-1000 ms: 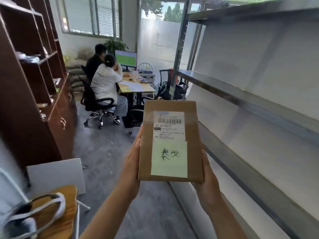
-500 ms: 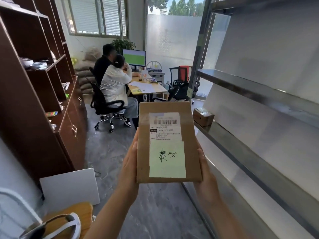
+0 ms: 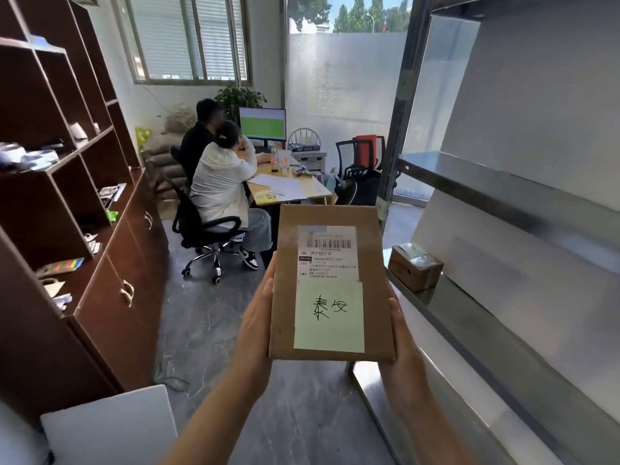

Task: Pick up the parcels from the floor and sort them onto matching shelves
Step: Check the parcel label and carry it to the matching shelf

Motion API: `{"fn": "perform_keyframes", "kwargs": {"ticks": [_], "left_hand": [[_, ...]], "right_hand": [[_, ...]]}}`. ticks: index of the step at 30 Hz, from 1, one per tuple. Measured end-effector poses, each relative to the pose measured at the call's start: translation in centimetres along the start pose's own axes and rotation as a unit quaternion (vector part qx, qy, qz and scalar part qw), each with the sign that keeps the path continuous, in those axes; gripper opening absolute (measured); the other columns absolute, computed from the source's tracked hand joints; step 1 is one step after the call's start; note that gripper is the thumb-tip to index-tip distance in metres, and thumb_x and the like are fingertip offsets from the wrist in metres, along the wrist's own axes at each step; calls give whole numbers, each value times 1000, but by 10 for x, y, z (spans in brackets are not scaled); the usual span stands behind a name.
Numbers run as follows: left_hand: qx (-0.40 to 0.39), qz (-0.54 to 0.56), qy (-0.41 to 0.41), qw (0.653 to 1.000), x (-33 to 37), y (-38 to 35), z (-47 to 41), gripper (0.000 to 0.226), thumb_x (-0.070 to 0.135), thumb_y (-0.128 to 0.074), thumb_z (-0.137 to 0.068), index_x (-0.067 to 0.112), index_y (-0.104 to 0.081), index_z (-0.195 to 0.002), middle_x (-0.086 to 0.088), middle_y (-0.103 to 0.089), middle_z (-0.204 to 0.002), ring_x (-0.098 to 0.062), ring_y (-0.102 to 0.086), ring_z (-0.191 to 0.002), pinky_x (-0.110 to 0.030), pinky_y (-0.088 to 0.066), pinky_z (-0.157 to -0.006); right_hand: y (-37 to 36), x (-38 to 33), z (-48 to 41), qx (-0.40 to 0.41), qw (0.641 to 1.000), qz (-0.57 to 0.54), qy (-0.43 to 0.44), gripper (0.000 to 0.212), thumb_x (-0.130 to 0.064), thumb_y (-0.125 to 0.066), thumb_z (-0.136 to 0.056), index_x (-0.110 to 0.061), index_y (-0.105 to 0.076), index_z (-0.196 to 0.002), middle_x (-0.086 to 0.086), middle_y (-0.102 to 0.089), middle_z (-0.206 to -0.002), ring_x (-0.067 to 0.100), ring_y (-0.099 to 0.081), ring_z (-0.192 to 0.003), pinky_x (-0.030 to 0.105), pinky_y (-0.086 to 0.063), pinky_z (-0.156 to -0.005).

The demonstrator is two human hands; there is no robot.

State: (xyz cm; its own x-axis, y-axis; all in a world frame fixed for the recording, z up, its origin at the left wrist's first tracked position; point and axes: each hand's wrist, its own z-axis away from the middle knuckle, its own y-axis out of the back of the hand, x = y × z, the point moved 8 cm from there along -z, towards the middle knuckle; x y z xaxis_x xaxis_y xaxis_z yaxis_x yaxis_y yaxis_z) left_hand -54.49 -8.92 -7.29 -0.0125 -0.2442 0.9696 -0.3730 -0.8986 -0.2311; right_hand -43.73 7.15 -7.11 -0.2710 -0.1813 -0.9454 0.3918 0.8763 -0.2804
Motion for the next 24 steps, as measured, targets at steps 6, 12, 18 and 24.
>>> {"fn": "perform_keyframes", "kwargs": {"ticks": [6, 12, 18, 24], "left_hand": [[-5, 12, -10, 1000, 1, -11, -88, 41, 50, -41, -106, 45, -54, -144, 3, -62, -146, -24, -61, -132, -53, -48, -109], [-12, 39, 32, 999, -22, -12, -159, 40, 50, -43, -105, 43, -59, -140, 5, -72, -132, -20, -71, -119, -49, -53, -103], [-75, 65, 39, 994, -31, -6, -245, 40, 40, -40, -107, 38, -57, -143, 7, -74, -128, -14, -73, -113, -37, -55, -92], [-178, 72, 29, 981, -27, 0, -323, 43, 37, -34, -109, 34, -53, -148, 1, -68, -139, -20, -67, -124, -45, -51, -102]], "right_hand": [[-2, 1, -84, -11, 1000, 10, -6, 53, -53, -32, -92, -45, -43, -144, -7, -58, -145, 14, -55, -133, 43, -42, -113], [2, 17, -145, 32, 999, 38, -3, 54, -49, -32, -94, -40, -42, -147, -10, -57, -145, 7, -56, -130, 28, -49, -104], [-11, 35, -198, 98, 994, 56, -3, 60, -56, -35, -90, -36, -46, -146, -11, -58, -144, 5, -56, -130, 24, -48, -104], [-37, 49, -246, 184, 981, 64, 7, 64, -58, -38, -86, -35, -48, -144, -8, -61, -141, 5, -62, -123, 16, -54, -86]]}}
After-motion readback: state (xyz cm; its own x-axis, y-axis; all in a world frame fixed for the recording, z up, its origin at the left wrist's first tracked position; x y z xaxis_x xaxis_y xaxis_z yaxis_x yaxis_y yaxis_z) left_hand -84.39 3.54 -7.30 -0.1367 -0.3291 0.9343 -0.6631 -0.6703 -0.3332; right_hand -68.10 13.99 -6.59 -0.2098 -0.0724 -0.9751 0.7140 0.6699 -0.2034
